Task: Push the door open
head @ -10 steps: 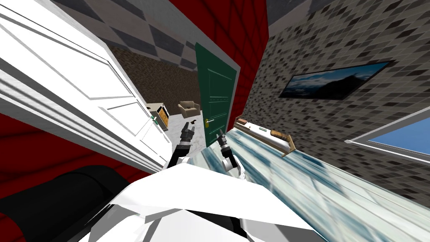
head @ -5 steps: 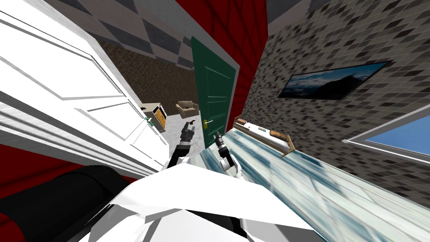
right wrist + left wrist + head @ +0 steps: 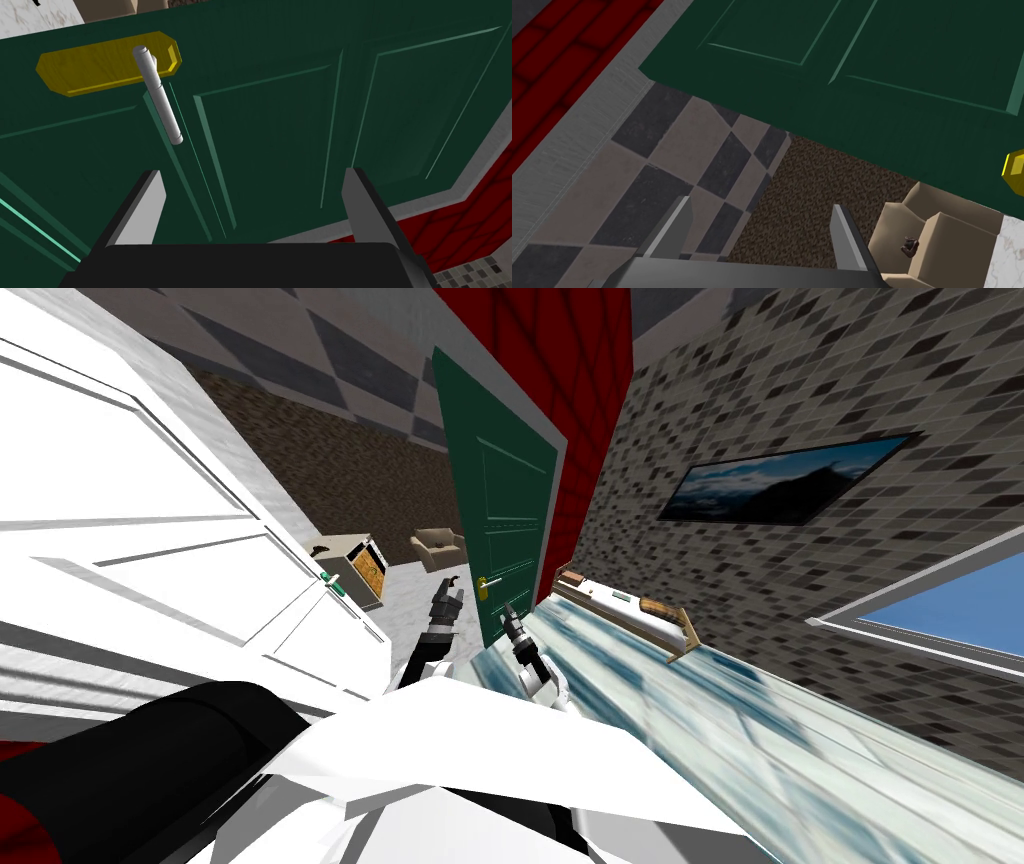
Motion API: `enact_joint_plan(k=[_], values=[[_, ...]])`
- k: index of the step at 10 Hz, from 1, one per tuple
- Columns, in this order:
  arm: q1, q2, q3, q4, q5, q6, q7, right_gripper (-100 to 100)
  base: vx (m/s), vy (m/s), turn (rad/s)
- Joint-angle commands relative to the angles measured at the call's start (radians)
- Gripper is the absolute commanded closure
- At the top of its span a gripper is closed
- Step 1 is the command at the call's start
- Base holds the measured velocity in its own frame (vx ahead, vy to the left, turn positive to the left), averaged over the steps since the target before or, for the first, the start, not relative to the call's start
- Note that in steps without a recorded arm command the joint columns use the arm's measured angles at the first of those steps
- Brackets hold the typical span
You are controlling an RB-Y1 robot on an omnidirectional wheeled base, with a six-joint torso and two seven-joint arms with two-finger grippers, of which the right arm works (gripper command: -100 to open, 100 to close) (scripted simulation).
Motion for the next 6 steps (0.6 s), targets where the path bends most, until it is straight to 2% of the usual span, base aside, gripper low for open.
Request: enact_joint_plan(k=[1, 3, 6], values=[[-0.020, 0.004, 0.021, 0.033, 0.000, -0.005, -0.003, -100, 0.109, 0.001, -0.040], [-0.049, 0.005, 0.057, 0.074, 0.000, -0.004, -0.009, -100, 0.108, 0.001, -0.052], [-0.077, 0.006, 0.092, 0.114, 0.000, -0.002, -0.015, -100, 0.111, 0.008, -0.045]])
